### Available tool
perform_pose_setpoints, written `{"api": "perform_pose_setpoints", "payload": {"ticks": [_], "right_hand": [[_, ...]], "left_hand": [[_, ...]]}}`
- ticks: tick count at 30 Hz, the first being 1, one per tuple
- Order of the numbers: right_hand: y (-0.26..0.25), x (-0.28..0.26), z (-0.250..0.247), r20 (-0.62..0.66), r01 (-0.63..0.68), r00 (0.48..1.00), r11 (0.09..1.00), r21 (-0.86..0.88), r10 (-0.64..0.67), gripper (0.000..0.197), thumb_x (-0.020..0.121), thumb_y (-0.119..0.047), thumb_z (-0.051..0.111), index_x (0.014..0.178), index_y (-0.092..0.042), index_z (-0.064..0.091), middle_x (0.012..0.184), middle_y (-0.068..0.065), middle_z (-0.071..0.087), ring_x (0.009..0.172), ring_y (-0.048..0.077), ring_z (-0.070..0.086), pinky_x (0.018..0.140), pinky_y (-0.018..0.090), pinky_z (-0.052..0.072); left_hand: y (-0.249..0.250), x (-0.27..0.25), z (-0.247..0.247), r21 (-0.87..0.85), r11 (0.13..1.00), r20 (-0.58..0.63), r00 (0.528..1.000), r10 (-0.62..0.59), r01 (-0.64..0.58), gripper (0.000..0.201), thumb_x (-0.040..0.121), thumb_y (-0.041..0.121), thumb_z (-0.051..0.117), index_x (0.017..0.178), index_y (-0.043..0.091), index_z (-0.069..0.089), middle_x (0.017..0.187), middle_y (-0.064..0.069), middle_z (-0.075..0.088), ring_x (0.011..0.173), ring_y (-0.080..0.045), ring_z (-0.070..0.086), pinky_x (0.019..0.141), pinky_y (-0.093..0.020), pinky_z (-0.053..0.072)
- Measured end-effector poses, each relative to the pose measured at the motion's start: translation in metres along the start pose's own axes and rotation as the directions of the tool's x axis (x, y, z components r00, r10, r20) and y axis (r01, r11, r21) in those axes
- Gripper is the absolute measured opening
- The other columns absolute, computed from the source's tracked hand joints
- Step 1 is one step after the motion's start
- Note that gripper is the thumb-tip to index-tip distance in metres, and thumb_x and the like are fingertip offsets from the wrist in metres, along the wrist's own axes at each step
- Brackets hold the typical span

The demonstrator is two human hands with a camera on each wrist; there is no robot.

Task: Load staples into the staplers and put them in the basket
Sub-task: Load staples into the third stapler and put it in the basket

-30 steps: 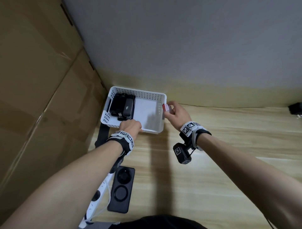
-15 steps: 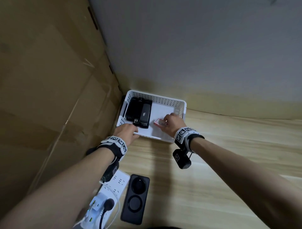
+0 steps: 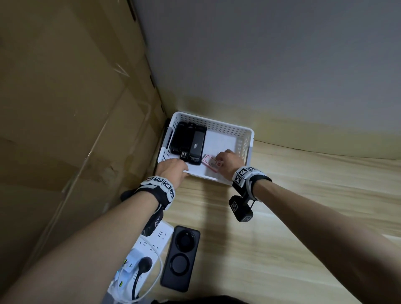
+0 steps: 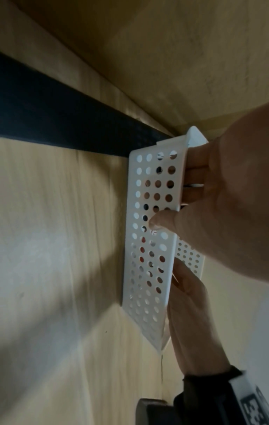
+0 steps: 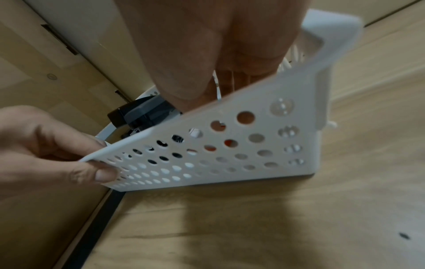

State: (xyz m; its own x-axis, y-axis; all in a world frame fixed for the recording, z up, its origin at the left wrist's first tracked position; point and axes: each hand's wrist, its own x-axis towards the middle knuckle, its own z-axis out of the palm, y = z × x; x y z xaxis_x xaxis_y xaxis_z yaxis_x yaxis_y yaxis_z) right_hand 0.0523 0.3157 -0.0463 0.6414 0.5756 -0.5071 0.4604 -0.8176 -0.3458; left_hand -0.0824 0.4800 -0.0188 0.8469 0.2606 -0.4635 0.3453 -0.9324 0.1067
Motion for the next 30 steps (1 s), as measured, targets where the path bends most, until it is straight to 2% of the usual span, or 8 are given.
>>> {"api": "perform_pose_setpoints", "payload": {"ticks": [4, 7, 10, 14, 21, 26, 28, 30], "right_hand": [[0.001, -0.009, -0.003, 0.029, 0.058, 0.998, 0.997, 0.059, -0.06, 0.045, 0.088, -0.018, 0.052, 0.132, -0.025, 0.053, 0.129, 0.009, 0.049, 0.108, 0.031, 0.058, 0.094, 0.041, 0.049], [0.001, -0.014, -0.003, 0.094, 0.083, 0.992, 0.996, 0.042, -0.087, 0.053, 0.084, -0.014, 0.049, 0.132, -0.035, 0.055, 0.139, 0.003, 0.042, 0.125, 0.029, 0.046, 0.105, 0.044, 0.041], [0.001, -0.016, -0.003, 0.156, 0.115, 0.981, 0.993, -0.014, -0.112, 0.056, 0.086, -0.013, 0.045, 0.136, -0.036, 0.052, 0.153, -0.002, 0.031, 0.135, 0.026, 0.033, 0.112, 0.044, 0.032], [0.004, -0.014, 0.0, 0.189, 0.121, 0.975, 0.992, -0.029, -0.113, 0.055, 0.089, -0.012, 0.042, 0.138, -0.035, 0.051, 0.156, -0.008, 0.027, 0.135, 0.025, 0.034, 0.112, 0.041, 0.032], [0.007, -0.016, 0.004, 0.243, 0.104, 0.966, 0.992, -0.071, -0.084, 0.046, 0.091, -0.02, 0.041, 0.135, -0.022, 0.055, 0.15, -0.004, 0.041, 0.128, 0.026, 0.048, 0.109, 0.038, 0.038], [0.013, -0.024, 0.002, 0.248, 0.087, 0.967, 0.993, -0.086, -0.063, 0.029, 0.094, -0.03, 0.043, 0.107, -0.018, 0.066, 0.114, 0.008, 0.065, 0.1, 0.03, 0.06, 0.087, 0.039, 0.051], [0.016, -0.025, 0.002, 0.199, 0.12, 0.974, 0.992, -0.041, -0.11, 0.025, 0.094, -0.026, 0.043, 0.102, -0.015, 0.063, 0.113, 0.009, 0.064, 0.102, 0.031, 0.059, 0.086, 0.038, 0.049], [0.014, -0.023, 0.003, 0.147, 0.181, 0.971, 0.982, 0.057, -0.188, 0.032, 0.093, -0.03, 0.04, 0.113, -0.018, 0.062, 0.127, 0.005, 0.06, 0.117, 0.029, 0.054, 0.096, 0.041, 0.045]], "left_hand": [[0.002, -0.001, 0.002, 0.001, 1.0, -0.003, 1.0, 0.0, 0.0, 0.021, 0.095, 0.036, 0.057, 0.098, 0.023, 0.073, 0.099, -0.001, 0.069, 0.093, -0.025, 0.063, 0.075, -0.032, 0.052], [0.003, -0.001, 0.002, -0.021, 1.0, -0.008, 1.0, -0.011, 0.011, 0.022, 0.094, 0.037, 0.058, 0.102, 0.024, 0.073, 0.103, -0.001, 0.069, 0.096, -0.024, 0.063, 0.077, -0.033, 0.052], [0.004, 0.0, 0.003, -0.032, 0.999, -0.009, 1.0, -0.017, 0.017, 0.024, 0.094, 0.039, 0.058, 0.106, 0.024, 0.073, 0.107, -0.001, 0.069, 0.1, -0.024, 0.063, 0.08, -0.033, 0.053], [0.003, 0.0, 0.006, -0.038, 0.999, -0.016, 1.0, -0.017, 0.017, 0.023, 0.094, 0.039, 0.058, 0.105, 0.025, 0.073, 0.106, 0.0, 0.069, 0.099, -0.023, 0.063, 0.078, -0.031, 0.052], [0.005, -0.001, 0.004, -0.032, 0.999, -0.01, 1.0, -0.029, 0.029, 0.022, 0.093, 0.038, 0.058, 0.099, 0.024, 0.074, 0.099, -0.001, 0.069, 0.092, -0.023, 0.064, 0.071, -0.03, 0.051], [0.01, -0.001, 0.002, -0.001, 0.999, -0.003, 0.999, -0.044, 0.044, 0.019, 0.094, 0.034, 0.059, 0.092, 0.022, 0.074, 0.092, -0.002, 0.068, 0.087, -0.024, 0.063, 0.065, -0.028, 0.043], [0.011, 0.0, 0.002, 0.004, 0.999, -0.007, 0.999, -0.043, 0.043, 0.019, 0.094, 0.033, 0.059, 0.093, 0.022, 0.074, 0.093, -0.002, 0.068, 0.088, -0.025, 0.063, 0.066, -0.029, 0.044], [0.01, 0.001, 0.003, 0.0, 0.999, -0.01, 0.999, -0.046, 0.046, 0.02, 0.094, 0.035, 0.059, 0.096, 0.023, 0.074, 0.096, -0.002, 0.069, 0.09, -0.024, 0.063, 0.068, -0.029, 0.045]]}}
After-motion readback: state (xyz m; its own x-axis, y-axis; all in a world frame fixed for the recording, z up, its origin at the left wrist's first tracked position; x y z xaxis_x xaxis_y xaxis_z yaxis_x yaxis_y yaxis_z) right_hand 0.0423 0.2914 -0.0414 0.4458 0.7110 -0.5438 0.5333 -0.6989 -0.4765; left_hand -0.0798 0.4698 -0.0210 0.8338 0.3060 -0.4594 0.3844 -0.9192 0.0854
